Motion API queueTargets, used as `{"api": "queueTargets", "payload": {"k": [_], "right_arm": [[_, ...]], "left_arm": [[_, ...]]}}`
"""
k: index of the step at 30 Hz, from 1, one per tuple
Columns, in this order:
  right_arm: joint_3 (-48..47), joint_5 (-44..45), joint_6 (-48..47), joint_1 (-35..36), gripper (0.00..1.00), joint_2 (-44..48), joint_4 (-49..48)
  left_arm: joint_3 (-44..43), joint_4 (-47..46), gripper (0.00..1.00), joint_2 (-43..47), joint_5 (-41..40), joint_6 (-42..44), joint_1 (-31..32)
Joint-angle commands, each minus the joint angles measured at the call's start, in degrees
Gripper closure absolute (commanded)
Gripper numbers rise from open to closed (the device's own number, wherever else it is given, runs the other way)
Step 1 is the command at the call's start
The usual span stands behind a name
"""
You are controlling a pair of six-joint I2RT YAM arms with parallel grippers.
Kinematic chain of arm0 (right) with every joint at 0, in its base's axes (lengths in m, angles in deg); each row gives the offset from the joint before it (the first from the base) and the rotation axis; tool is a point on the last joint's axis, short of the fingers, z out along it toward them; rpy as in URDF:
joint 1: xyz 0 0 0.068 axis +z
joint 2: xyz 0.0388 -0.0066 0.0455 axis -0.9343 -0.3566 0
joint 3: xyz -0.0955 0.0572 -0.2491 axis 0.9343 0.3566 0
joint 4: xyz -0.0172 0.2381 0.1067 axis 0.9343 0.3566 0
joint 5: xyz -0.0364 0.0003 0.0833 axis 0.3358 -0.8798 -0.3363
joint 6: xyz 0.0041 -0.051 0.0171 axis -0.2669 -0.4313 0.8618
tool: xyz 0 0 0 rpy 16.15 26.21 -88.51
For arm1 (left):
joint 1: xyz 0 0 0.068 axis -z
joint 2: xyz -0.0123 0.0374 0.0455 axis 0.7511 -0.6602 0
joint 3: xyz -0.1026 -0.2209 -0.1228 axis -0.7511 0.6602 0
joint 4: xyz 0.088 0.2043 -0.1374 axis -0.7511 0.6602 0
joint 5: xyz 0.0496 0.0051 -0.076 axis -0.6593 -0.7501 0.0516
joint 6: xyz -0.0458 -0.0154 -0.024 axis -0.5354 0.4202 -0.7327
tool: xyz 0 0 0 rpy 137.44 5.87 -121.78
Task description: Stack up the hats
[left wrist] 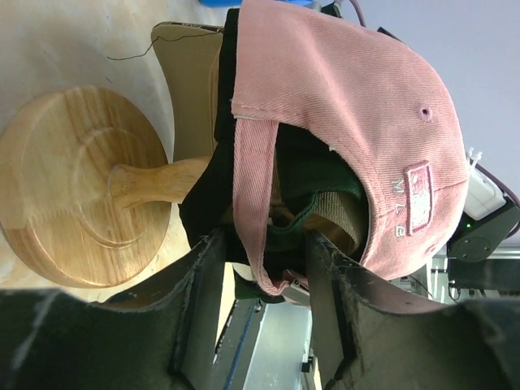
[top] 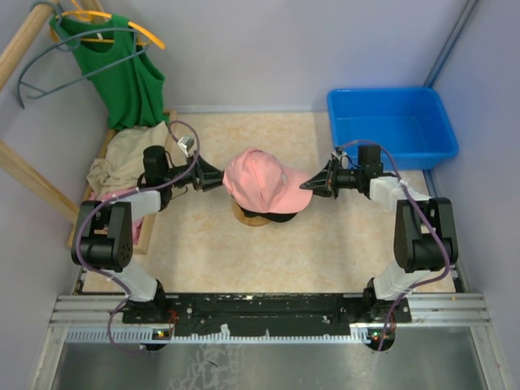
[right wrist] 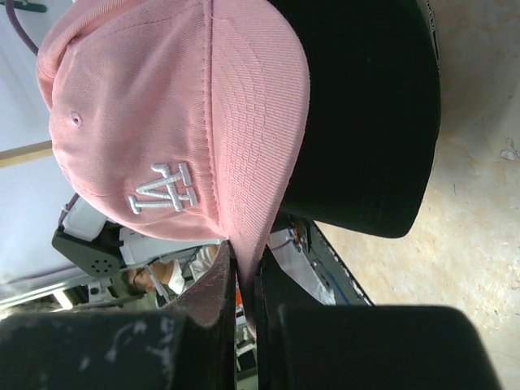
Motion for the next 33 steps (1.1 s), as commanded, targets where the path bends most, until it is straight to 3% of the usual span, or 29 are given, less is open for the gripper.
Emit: {"api": "queueTargets", "payload": {"k": [1,10,18,33], "right_arm": [[1.90,8.56,-0.69,0.65,1.00,-0.20,1.06],[2.27,8.40,-0.65,0.58,1.00,-0.05,0.69],[3.10,9.31,-4.57,-1.96,1.00,-0.39,3.67],[2.22,14.84,-9.67,-3.39,1.00,-5.94,5.09]], "left_arm": [[-1.47,1.09,0.54,-0.63,-1.02,1.63,0.84],[1.07,1.53,0.99,-2.48,-2.05,4.06,1.09],[6.62,6.27,1.00,-4.32,-3.02,10.35,-0.21],[9.49,23.16,1.00,-3.42,-5.31,23.89,-3.80]]}}
